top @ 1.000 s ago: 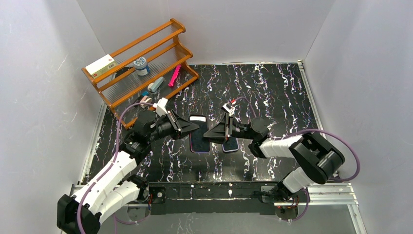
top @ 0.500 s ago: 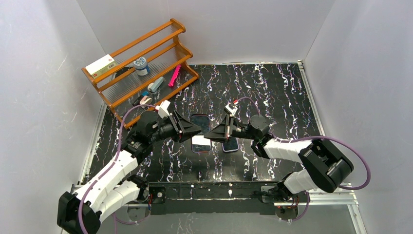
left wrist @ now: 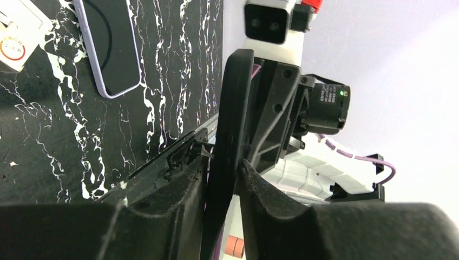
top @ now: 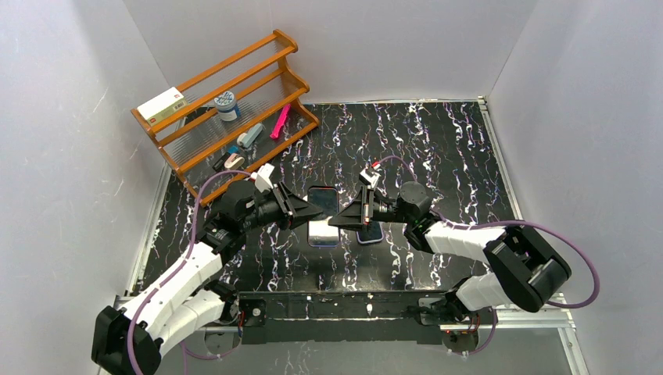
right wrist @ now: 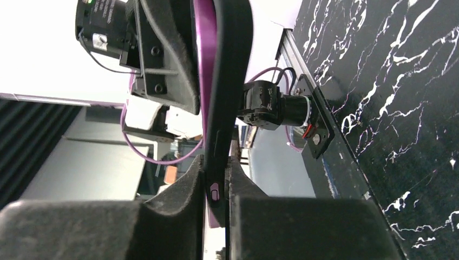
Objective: Put the phone into the phone case
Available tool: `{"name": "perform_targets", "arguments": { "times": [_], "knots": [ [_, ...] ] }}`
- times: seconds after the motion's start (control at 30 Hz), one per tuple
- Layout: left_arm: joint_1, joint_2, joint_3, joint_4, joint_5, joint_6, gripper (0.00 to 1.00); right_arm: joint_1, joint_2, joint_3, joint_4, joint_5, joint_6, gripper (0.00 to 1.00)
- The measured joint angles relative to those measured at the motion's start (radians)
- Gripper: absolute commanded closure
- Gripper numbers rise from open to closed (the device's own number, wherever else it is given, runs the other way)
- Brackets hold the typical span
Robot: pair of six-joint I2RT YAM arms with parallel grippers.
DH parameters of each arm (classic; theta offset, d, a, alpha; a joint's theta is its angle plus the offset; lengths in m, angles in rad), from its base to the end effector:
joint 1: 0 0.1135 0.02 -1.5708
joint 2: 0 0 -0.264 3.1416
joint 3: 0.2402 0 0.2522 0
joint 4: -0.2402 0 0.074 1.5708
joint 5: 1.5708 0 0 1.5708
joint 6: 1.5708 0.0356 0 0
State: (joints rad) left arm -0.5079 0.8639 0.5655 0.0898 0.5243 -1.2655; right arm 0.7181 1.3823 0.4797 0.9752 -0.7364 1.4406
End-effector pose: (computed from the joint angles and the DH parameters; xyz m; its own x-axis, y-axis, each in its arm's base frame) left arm 0.1686 -0.1142 0.2779 -0.8641 -0.4640 -0.1952 0.0826 0.2518 -0.9642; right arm 0.1872 0.1953 0.2250 -0.9764 0.1224 -0.1778 -0.1829 -0.0321 0.9826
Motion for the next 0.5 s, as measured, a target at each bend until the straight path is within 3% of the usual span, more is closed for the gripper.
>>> {"name": "perform_targets", "arguments": {
  "times": [0.1, 0.17, 0.33, 0.5],
  "knots": [
    [0.0, -0.012, -0.006, 0.023, 0.012, 0.024, 0.47, 0.0, -0.03, 0.002, -0.017, -0.013, -0.037, 0.91],
    [0.001, -0.02, -0.006, 0.047, 0.032, 0.048, 0.42, 0.0, -0.055, 0.003, -0.056, -0.043, -0.075, 0.91],
    [0.002, -0.025, 0.026, 0.012, 0.093, 0.158, 0.39, 0.0, -0.103, 0.01, -0.148, -0.153, -0.164, 0.91],
    [0.002, -0.016, 0.053, -0.016, 0.153, 0.236, 0.43, 0.0, -0.127, 0.056, -0.258, -0.254, -0.251, 0.88]
  ]
}}
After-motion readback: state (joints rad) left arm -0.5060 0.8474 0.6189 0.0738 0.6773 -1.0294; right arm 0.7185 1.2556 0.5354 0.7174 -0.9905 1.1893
